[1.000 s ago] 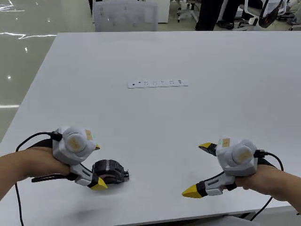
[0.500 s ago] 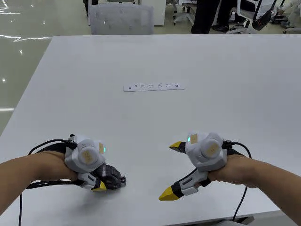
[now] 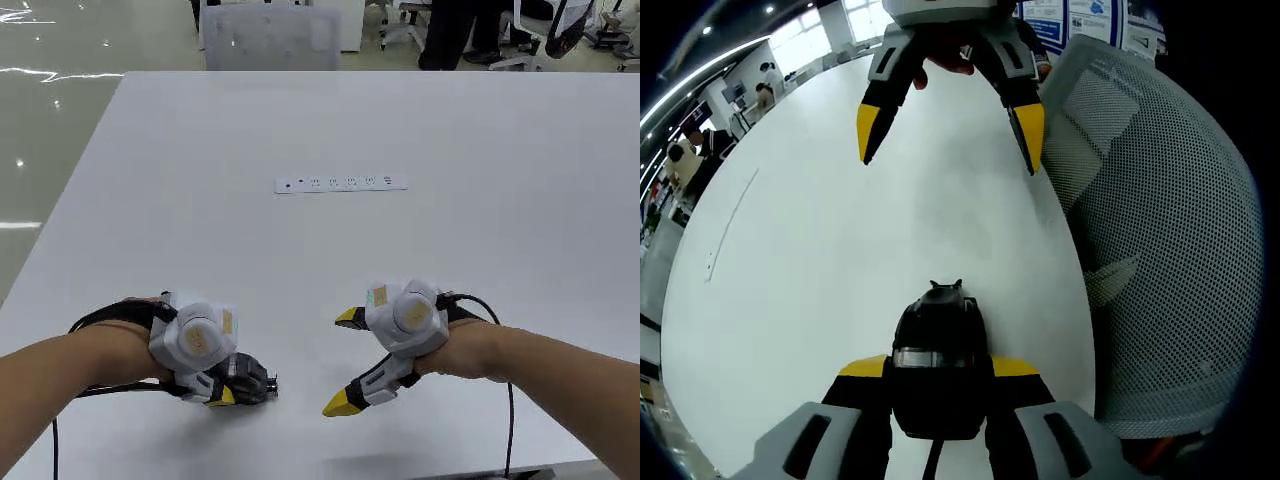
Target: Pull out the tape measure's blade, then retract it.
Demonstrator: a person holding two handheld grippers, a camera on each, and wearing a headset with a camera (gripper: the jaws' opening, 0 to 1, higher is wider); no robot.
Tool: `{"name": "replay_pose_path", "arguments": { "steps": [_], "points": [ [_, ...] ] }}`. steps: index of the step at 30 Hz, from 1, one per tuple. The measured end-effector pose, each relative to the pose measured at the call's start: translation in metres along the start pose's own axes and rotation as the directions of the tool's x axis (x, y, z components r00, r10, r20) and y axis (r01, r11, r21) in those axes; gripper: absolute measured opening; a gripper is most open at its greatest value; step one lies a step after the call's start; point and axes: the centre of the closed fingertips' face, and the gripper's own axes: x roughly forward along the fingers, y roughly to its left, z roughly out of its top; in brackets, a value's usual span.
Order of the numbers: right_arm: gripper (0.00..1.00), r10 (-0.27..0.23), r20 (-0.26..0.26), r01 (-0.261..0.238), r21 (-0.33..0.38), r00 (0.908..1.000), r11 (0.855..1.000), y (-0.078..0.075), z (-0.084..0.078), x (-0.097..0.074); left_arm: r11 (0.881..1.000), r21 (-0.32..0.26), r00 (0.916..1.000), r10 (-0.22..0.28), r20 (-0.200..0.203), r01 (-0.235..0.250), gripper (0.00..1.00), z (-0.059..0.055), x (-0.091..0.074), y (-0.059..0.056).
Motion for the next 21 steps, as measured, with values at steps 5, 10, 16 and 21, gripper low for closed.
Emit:
{"name": "replay_pose_path", "arguments": {
  "steps": [5,10,16,21],
  "points": [
    [0.65,0.013,-0.002,-0.013,-0.004,0.9999,1.0,0.001,0.004,0.017,1.0,0.0,1.0,0.001,-0.004,-0.001,0.32,0.0,0.0,-0.001],
    [0.6,0.048,-0.033,-0.049,-0.024,0.9983,0.999,0.009,0.001,0.035,1.0,0.0,1.0,0.004,-0.003,-0.004,0.32,0.0,0.001,-0.002],
    [0.51,0.077,-0.088,-0.084,-0.068,0.9931,0.994,0.018,-0.003,0.054,0.999,-0.034,0.9999,-0.008,0.009,0.008,0.32,0.0,0.002,-0.002],
    [0.43,0.077,-0.103,-0.087,-0.102,0.9917,0.991,0.017,-0.002,0.063,0.999,-0.033,0.9997,-0.02,-0.012,0.019,0.33,-0.001,0.003,-0.003]
  ]
}}
